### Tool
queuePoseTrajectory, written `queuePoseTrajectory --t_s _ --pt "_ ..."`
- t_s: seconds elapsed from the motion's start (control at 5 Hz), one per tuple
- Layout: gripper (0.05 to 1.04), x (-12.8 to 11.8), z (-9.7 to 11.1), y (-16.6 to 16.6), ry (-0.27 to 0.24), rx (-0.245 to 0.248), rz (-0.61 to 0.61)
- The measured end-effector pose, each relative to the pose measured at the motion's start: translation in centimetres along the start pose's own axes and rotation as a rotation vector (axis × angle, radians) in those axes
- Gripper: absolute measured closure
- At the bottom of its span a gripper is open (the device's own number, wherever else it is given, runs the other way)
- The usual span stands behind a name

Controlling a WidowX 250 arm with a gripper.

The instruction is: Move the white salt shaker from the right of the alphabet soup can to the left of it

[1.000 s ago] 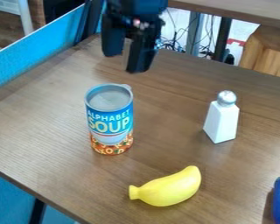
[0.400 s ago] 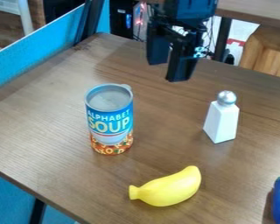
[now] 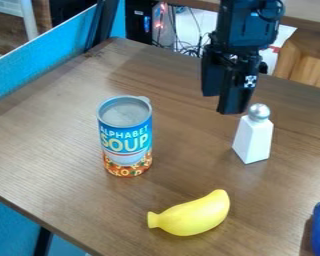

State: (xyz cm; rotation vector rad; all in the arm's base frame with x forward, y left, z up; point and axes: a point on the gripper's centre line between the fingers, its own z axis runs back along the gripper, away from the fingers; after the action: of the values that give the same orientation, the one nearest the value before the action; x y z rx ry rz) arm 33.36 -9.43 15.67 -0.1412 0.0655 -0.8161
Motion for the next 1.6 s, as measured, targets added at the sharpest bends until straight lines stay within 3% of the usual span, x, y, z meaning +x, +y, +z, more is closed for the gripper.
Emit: queuePoseTrajectory --t_s 0.2,0.4,0.8,1.2,1.4,1.6 --pt "0.084 1.5 -1.0 -0.2 -0.022 0.033 -0.071" --pt "0.084 2.9 -1.3 -0.5 -0.023 0.142 -0.109" --pt "0.084 4.4 -1.9 0.0 -0.002 0.243 -0.007" --pt "0.084 5.8 -2.7 0.9 0.007 0.237 0.071" --pt "0.084 5.5 -3.9 1.2 0.055 0.235 0.112" --pt "0.084 6.0 -4.0 1.7 0.053 0.249 0.139"
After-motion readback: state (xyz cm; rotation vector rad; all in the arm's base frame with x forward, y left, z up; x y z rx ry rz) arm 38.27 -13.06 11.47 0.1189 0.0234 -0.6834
